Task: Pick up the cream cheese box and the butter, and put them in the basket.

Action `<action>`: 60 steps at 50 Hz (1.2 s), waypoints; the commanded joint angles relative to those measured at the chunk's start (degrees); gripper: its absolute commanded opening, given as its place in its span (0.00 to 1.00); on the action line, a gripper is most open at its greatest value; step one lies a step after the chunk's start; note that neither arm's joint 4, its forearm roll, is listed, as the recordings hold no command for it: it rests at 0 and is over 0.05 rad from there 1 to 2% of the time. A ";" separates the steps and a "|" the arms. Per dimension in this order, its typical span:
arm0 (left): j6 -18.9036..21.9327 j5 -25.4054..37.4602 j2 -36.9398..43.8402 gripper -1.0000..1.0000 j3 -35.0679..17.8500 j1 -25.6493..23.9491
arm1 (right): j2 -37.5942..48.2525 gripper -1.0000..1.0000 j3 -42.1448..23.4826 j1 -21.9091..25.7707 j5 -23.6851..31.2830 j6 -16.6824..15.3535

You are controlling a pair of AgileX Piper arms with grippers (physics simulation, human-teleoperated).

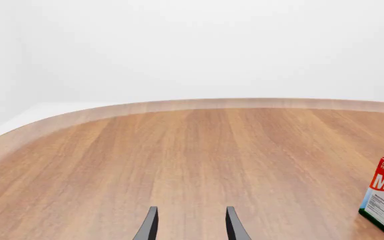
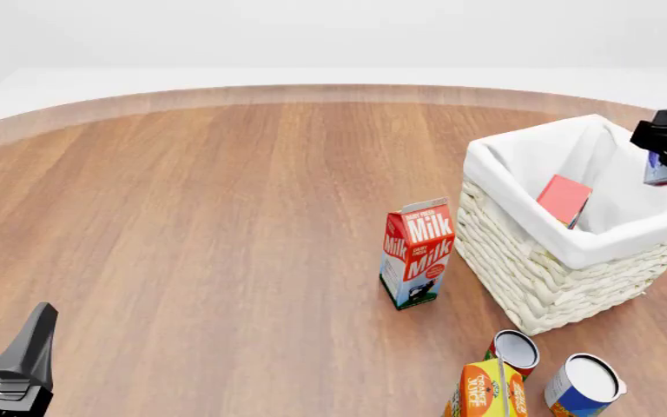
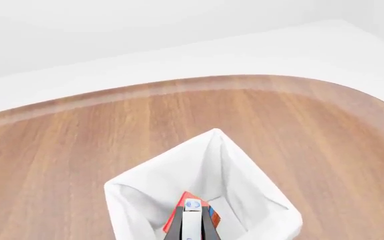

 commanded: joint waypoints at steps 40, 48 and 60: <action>0.00 0.00 0.00 1.00 0.00 0.00 | 6.81 0.00 -0.32 0.85 -4.06 -0.28; 0.00 0.00 0.00 1.00 0.00 0.00 | 7.97 0.00 1.51 0.68 -6.36 -0.54; 0.00 0.00 0.00 1.00 0.00 0.00 | 8.25 0.00 1.55 0.14 -6.53 -0.82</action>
